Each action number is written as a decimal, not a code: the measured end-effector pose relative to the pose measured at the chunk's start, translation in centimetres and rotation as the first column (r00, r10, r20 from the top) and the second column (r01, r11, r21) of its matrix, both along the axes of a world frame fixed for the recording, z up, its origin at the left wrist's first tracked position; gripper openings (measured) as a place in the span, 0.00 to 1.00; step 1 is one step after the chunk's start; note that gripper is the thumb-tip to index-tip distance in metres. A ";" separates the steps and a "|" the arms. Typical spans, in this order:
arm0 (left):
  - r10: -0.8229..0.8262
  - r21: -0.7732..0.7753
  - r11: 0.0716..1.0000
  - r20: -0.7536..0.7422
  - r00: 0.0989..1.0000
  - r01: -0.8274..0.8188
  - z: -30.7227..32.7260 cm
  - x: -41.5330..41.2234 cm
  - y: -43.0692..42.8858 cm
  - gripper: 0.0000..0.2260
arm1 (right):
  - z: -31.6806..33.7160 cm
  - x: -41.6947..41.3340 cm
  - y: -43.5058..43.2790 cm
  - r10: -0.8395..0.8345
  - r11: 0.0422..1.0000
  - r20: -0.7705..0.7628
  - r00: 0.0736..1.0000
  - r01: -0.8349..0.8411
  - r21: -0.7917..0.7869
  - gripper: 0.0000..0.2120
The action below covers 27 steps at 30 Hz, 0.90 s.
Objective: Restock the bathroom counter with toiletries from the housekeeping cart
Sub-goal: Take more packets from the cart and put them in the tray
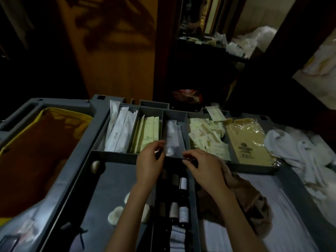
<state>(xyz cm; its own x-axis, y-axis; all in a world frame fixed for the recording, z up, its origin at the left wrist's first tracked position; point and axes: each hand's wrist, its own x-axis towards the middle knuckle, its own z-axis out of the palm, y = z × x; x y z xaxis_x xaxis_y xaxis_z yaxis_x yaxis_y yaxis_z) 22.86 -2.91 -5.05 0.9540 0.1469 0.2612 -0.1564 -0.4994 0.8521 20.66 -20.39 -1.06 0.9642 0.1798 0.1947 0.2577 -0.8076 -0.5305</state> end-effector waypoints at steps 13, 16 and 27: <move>0.022 0.016 1.000 -0.014 1.000 -0.022 -1.4 4.9 1.5 0.17 | -5.0 12.0 5.6 -0.007 0.947 -0.282 0.959 -0.084 -0.310 0.35; 0.034 0.003 0.999 -0.008 0.999 -0.034 -1.5 4.9 1.8 0.16 | -5.6 12.6 5.9 -0.012 0.942 -0.326 0.945 -0.099 -0.322 0.34; 0.019 -0.029 0.999 -0.010 1.000 -0.019 -1.2 4.7 1.4 0.15 | -5.5 11.9 5.9 -0.118 0.930 -0.078 0.990 0.083 -0.359 0.16</move>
